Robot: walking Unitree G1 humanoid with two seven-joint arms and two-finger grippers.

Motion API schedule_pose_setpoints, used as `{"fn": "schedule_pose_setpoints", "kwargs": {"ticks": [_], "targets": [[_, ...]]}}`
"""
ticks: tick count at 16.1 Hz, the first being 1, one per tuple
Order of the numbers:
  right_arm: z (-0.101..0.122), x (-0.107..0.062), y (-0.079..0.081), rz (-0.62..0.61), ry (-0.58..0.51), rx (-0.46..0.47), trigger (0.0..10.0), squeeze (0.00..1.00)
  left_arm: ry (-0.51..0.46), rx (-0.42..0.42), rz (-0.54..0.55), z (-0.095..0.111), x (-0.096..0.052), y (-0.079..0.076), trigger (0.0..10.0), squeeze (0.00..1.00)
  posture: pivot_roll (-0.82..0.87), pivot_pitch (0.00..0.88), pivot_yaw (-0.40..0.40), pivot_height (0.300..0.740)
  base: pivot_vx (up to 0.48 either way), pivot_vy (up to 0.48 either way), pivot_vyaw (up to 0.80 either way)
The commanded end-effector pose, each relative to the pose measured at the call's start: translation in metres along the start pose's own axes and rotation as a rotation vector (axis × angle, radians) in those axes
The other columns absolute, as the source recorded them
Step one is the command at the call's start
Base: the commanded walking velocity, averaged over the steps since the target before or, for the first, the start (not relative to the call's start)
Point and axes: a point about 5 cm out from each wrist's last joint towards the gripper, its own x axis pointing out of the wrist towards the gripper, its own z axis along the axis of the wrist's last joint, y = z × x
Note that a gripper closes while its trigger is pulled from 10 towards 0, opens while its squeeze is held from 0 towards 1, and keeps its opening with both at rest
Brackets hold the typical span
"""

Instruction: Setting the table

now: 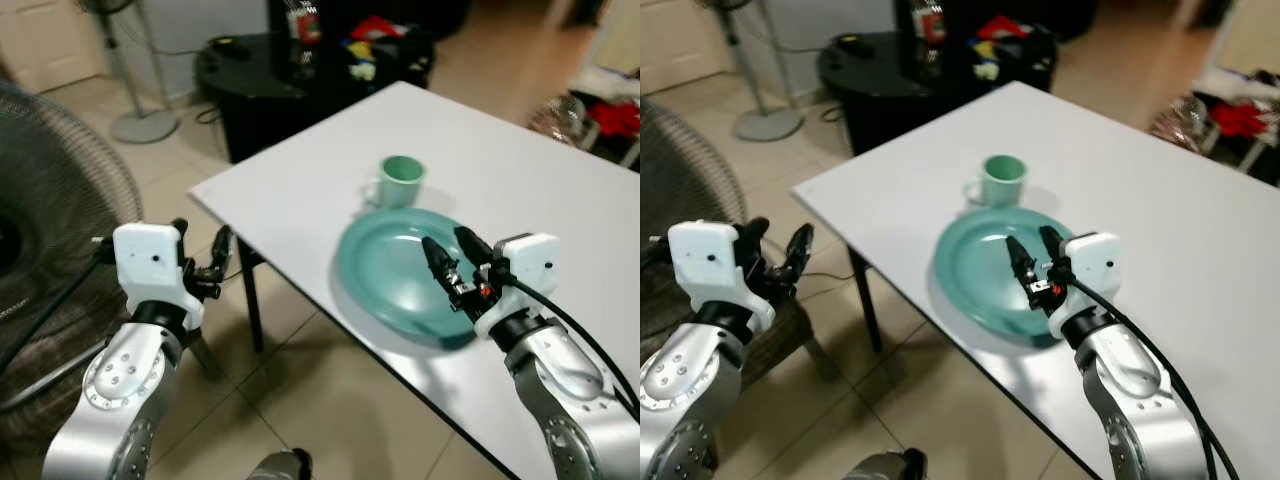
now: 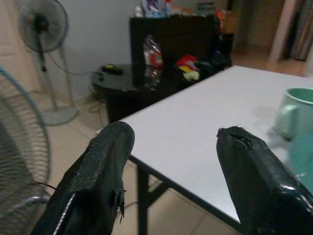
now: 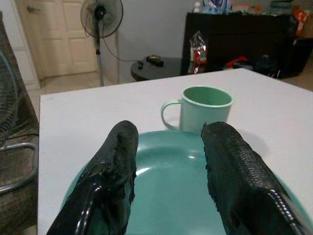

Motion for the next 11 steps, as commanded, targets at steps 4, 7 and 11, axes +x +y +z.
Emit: {"fn": "schedule_pose_setpoints", "kwargs": {"ticks": [4, 7, 11], "targets": [[0.003, -0.001, 0.004, -0.017, -0.020, -0.017, 10.0, 0.00, -0.053, -0.015, -0.017, 0.001, 0.001, -0.004, 10.0, 1.00, 0.02, 0.000, 0.012, 0.740, 0.000, 0.000, 0.80], [0.001, -0.003, 0.006, -0.013, -0.015, -0.020, 10.0, 0.00, -0.036, -0.021, -0.014, -0.004, 0.002, -0.004, 10.0, 1.00, 0.01, 0.000, 0.020, 0.740, 0.000, 0.000, 0.80], [0.001, -0.006, 0.007, -0.019, -0.009, -0.026, 10.0, 0.00, -0.028, -0.036, -0.041, -0.007, -0.002, -0.006, 10.0, 1.00, 0.00, 0.000, 0.035, 0.740, 0.000, 0.000, 0.80]]}}
